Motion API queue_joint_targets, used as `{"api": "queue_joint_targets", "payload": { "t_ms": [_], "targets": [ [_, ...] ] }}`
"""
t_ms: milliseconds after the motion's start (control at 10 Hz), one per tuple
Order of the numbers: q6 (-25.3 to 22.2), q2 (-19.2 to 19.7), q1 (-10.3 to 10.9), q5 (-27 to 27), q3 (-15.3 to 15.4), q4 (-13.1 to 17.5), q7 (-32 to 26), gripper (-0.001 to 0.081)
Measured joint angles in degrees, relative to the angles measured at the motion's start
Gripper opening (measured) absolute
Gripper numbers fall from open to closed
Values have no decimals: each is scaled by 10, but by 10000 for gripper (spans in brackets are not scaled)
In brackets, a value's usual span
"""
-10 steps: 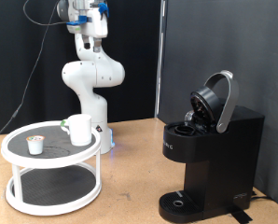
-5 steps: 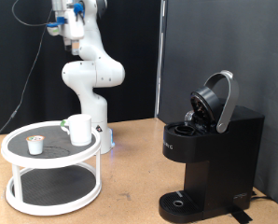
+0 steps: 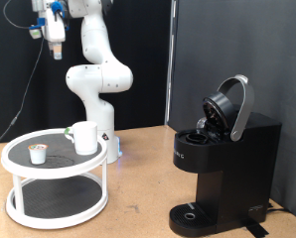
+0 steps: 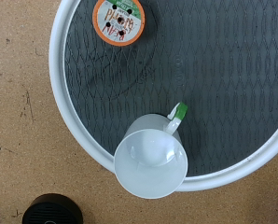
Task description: Make a cup of coffee with the keurig machine
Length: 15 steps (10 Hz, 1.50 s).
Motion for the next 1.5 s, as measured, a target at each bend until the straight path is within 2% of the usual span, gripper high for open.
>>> {"api": "queue_joint_targets", "payload": {
  "t_ms": [400, 800, 1200, 1500],
  "targets": [
    [8, 2, -1, -3, -1, -15, 4, 735],
    [73, 28, -1, -30, -16, -42, -6, 735],
    [122, 72, -2, -37, -40, -51, -17, 735],
    [180, 108, -2, -37, -48, -69, -13, 735]
  ]
}}
